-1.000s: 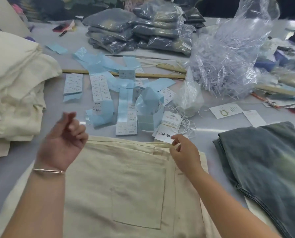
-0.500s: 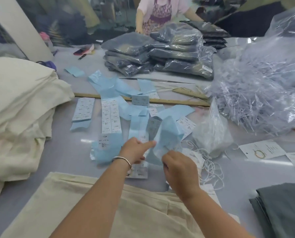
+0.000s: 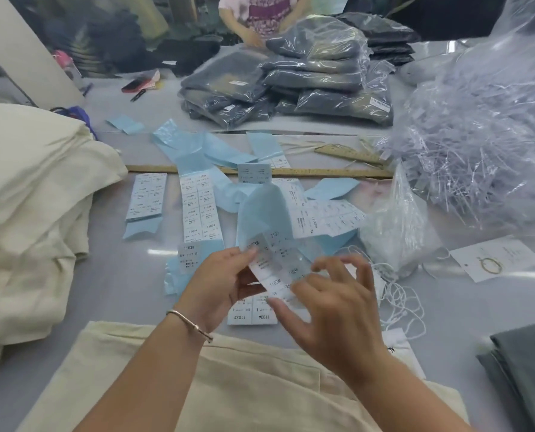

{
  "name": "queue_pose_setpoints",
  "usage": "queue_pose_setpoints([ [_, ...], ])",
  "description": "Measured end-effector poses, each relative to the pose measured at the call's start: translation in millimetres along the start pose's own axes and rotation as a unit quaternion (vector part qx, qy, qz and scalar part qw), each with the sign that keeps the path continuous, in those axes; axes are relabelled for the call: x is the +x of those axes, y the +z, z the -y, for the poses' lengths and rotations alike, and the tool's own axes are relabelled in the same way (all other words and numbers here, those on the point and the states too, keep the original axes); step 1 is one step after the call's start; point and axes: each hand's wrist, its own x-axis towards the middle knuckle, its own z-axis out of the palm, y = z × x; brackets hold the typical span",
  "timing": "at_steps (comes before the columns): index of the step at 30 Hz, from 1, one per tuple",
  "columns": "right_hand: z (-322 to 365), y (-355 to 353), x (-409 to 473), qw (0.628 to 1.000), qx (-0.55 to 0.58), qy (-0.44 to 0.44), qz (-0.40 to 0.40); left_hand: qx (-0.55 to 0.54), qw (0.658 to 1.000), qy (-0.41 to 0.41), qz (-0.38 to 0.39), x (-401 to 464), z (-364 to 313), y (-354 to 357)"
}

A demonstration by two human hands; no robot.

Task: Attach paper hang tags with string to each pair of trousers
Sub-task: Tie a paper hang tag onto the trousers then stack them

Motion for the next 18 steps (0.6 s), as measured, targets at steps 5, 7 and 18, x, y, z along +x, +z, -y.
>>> queue_pose_setpoints([
  [5, 4.0, -24.6, 24.4, 0.995, -0.011, 0.095, 0.002, -0.054, 0.996, 0.057, 0.049, -9.3, -10.0, -8.1],
  [7, 6.1, -31.0, 30.1, 0.990, -0.018, 0.130, 0.053, -0.062, 0.994, 0.069, 0.062, -11.7, -11.2, -9.2],
  [18, 11.2, -22.8, 32.0, 0.961, 0.050, 0.168, 0.212, 0.170, 0.932, 0.318, -0.045, -27.9, -1.2, 1.3],
])
